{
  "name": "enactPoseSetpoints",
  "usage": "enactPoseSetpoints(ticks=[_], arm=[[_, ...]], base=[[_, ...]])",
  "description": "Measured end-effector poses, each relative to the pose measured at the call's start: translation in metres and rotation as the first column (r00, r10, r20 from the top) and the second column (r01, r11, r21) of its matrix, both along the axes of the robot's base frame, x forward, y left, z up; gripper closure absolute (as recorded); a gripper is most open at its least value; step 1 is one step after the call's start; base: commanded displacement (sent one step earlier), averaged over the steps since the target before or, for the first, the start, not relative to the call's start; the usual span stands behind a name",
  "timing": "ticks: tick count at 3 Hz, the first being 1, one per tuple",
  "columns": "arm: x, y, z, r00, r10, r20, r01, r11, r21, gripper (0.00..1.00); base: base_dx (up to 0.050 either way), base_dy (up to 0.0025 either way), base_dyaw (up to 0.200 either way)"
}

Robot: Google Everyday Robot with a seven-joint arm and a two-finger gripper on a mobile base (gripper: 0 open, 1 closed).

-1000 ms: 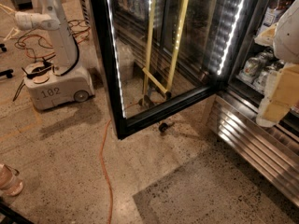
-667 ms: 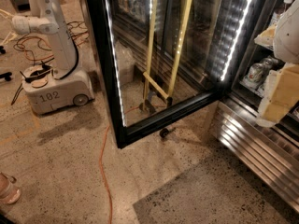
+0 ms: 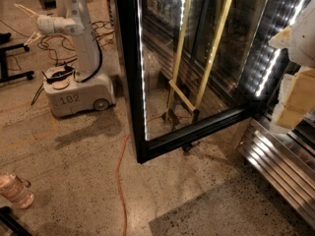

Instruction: Close left fridge door

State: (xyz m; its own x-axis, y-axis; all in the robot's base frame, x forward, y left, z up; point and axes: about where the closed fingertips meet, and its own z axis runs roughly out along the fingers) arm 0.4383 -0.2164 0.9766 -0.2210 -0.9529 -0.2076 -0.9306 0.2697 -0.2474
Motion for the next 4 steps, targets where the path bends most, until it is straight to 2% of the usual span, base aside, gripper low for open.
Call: enactPoseSetpoints(ticks=[1, 2, 3, 4], arm=[[-0.003, 0.006, -0.005, 1.0000, -0.002, 0.005, 0.002, 0.997, 0.074, 0.00], [-0.012, 0.034, -0.031, 0.9982, 0.051, -0.030, -0.043, 0.974, 0.223, 0.00], [-0.027, 0.073, -0.060, 0.9882, 0.129, -0.083, -0.089, 0.923, 0.375, 0.00], [-0.048, 0.117, -0.085, 0.9610, 0.230, -0.153, -0.127, 0.860, 0.494, 0.00]], base=[[0.000, 0.00000, 0.000], [0.000, 0.00000, 0.000], [0.000, 0.00000, 0.000], [0.000, 0.00000, 0.000]])
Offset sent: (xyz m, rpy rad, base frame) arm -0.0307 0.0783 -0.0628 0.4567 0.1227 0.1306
